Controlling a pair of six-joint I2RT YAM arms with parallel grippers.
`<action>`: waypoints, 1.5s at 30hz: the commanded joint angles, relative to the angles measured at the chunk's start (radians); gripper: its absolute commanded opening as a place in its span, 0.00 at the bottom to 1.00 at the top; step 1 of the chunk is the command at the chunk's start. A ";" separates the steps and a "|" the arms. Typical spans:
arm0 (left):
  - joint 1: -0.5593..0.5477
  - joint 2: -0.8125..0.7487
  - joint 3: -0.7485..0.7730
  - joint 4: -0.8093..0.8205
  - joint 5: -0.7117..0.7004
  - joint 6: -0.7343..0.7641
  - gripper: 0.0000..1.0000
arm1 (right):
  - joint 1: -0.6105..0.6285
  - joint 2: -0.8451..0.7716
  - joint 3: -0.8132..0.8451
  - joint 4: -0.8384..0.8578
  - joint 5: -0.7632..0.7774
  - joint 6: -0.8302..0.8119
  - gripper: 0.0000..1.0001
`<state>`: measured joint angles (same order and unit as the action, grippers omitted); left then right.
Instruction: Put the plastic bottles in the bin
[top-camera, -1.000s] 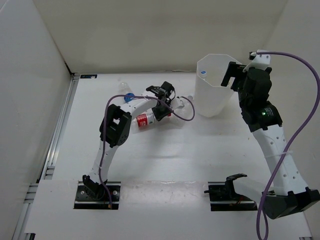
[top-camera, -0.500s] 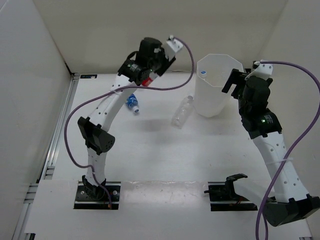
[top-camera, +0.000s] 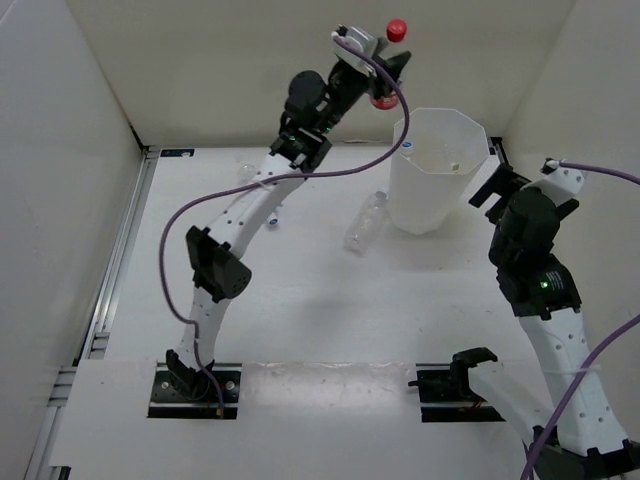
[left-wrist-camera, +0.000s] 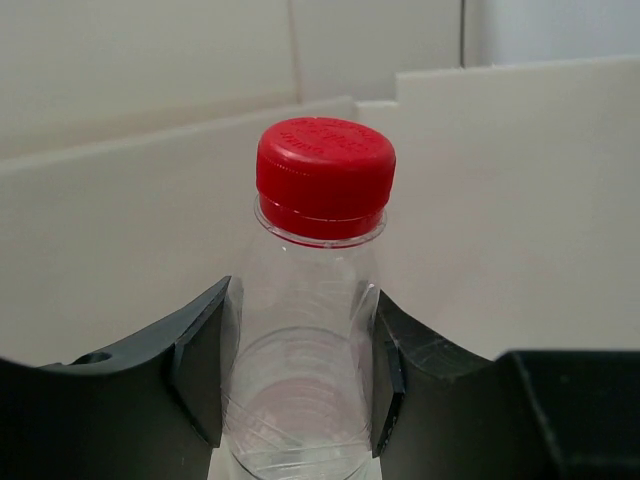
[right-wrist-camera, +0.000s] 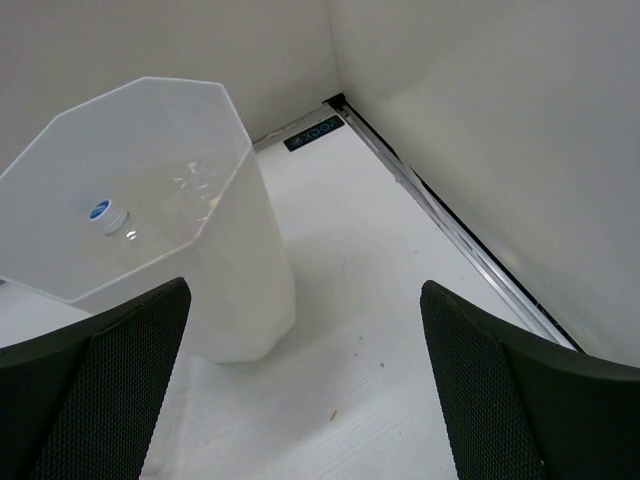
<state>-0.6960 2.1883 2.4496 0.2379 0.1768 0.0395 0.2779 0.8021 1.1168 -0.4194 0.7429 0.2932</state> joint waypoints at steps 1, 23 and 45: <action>-0.046 0.083 0.033 0.126 0.058 -0.105 0.10 | 0.001 -0.036 -0.017 -0.015 0.059 0.037 0.99; -0.165 0.110 -0.033 0.051 -0.013 0.002 1.00 | 0.001 -0.044 -0.015 -0.094 -0.057 0.006 0.99; -0.019 -0.379 -0.340 -0.169 -0.446 0.259 1.00 | 0.277 0.238 0.248 -0.205 0.013 0.136 0.99</action>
<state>-0.7700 1.9560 2.1994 0.1215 -0.0940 0.1986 0.4599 0.9859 1.2823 -0.6491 0.6678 0.4698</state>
